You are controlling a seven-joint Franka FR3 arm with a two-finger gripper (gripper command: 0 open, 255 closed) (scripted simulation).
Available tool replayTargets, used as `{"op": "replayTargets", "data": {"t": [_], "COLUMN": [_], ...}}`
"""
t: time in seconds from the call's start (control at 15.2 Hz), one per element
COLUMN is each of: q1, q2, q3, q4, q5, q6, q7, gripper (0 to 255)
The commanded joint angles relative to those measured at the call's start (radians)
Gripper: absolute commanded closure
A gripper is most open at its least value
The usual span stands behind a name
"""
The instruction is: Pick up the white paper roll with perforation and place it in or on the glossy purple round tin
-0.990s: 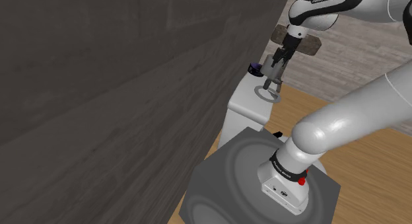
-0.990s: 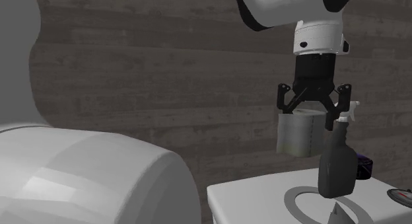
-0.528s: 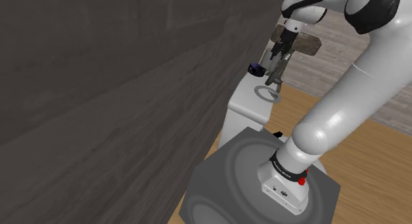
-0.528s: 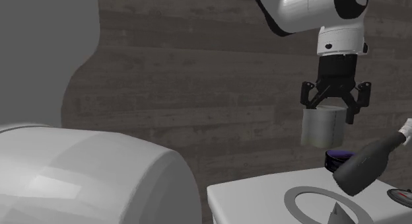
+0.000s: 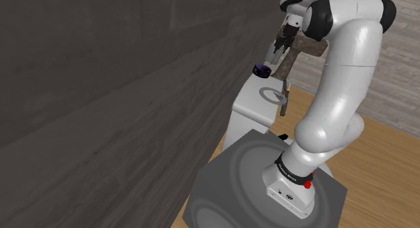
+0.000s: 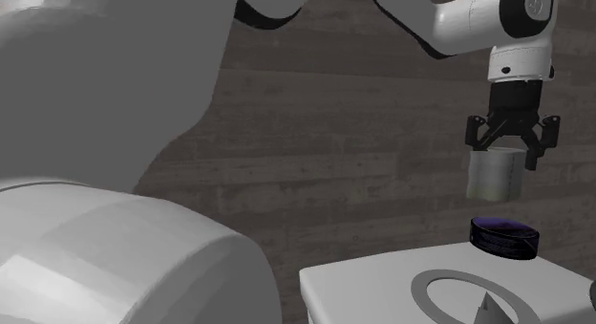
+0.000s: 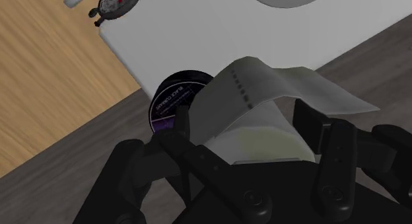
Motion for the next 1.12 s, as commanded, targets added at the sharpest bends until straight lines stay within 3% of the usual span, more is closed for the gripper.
{"op": "replayTargets", "data": {"t": [0.0,0.2,0.26,0.33,0.59,1.06], "q1": [-0.068,-0.202,-0.265,-0.372,-0.303,-0.250], "q2": [0.106,0.289,0.371,0.508,0.439,0.407], "q3": [0.020,0.063,0.083,0.121,0.105,0.095], "q4": [0.158,0.468,0.621,0.899,0.696,0.528], "q5": [0.055,0.127,0.153,0.186,0.167,0.162], "q6": [-0.063,-0.188,-0.249,-0.361,-0.248,-0.128], "q7": [-0.017,-0.012,0.003,0.042,0.011,-0.014], "gripper": [255,255,255,255,255,255]}}
